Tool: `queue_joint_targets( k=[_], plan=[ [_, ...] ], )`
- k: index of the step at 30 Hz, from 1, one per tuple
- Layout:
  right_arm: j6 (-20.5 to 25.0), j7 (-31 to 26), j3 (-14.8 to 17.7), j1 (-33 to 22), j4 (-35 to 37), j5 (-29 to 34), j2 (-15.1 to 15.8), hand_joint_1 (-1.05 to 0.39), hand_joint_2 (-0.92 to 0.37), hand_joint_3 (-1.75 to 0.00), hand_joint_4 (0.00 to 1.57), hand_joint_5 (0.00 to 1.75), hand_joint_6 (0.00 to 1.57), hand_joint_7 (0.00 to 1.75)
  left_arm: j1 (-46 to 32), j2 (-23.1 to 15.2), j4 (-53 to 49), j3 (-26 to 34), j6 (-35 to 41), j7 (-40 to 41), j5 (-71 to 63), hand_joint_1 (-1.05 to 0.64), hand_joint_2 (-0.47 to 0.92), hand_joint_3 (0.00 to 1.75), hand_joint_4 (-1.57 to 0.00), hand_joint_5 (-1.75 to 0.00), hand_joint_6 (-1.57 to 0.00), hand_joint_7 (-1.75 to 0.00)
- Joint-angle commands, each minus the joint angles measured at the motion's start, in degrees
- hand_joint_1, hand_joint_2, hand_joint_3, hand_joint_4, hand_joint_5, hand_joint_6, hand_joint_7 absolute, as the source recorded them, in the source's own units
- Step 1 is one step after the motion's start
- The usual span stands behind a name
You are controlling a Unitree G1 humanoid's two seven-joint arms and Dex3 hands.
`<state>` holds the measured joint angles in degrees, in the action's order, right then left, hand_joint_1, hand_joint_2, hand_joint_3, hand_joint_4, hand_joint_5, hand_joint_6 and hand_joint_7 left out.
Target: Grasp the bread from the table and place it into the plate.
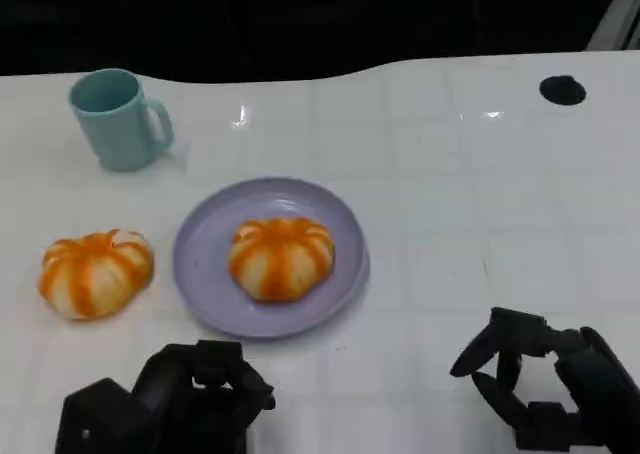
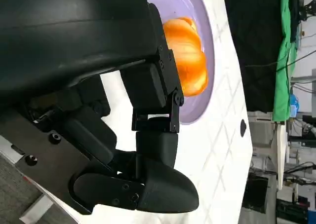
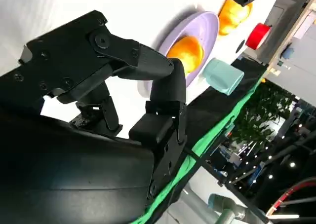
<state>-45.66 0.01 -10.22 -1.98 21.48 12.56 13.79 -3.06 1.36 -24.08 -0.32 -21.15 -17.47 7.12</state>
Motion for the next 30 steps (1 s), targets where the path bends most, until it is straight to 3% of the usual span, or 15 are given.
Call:
queue_joint_targets(
  k=[1, 16, 19, 25, 30],
  plan=[
    [-0.75, 0.10, 0.74, -0.65, 0.62, -0.29, -0.68, -0.40, -0.64, -0.85, 0.76, 1.75, 0.74, 1.32, -0.53, -0.82, 0.33, 0.42, 0.27, 0.06, 0.17, -1.05, 0.57, 0.59, -1.57, -1.22, -1.42, -0.81],
    [-3.72, 0.01, 1.12, 0.27, 5.12, 0.05, -2.02, -0.42, -0.66, -0.81, 0.77, 1.75, 0.73, 1.33, 0.76, -1.28, -1.94, 1.06, -1.01, -0.63, 0.45, -1.05, 0.58, 0.61, -1.57, -1.22, -1.41, -0.80],
    [-3.25, 0.77, 1.13, -0.11, 4.95, -1.10, -2.39, -0.42, -0.68, -0.80, 0.75, 1.75, 0.73, 1.26, 0.91, -1.44, -2.14, 1.19, -1.08, -0.62, 0.42, -1.05, 0.58, 0.61, -1.57, -1.22, -1.41, -0.80],
    [-1.62, 3.62, 1.20, -1.05, 4.03, -4.91, -3.38, -0.42, -0.83, -0.49, 0.73, 1.72, 0.77, 1.05, 0.79, -1.52, -1.86, 1.31, -0.76, -0.57, 0.60, -1.05, 0.58, 0.59, -1.57, -1.22, -1.41, -0.81],
    [0.17, 4.94, 1.46, -1.60, 2.52, -5.58, -3.55, -0.42, -0.86, -0.42, 0.73, 1.72, 0.76, 1.04, 0.69, -1.60, -1.64, 1.27, -0.66, -0.47, 0.59, -1.05, 0.59, 0.60, -1.57, -1.21, -1.42, -0.81]
  ],
)
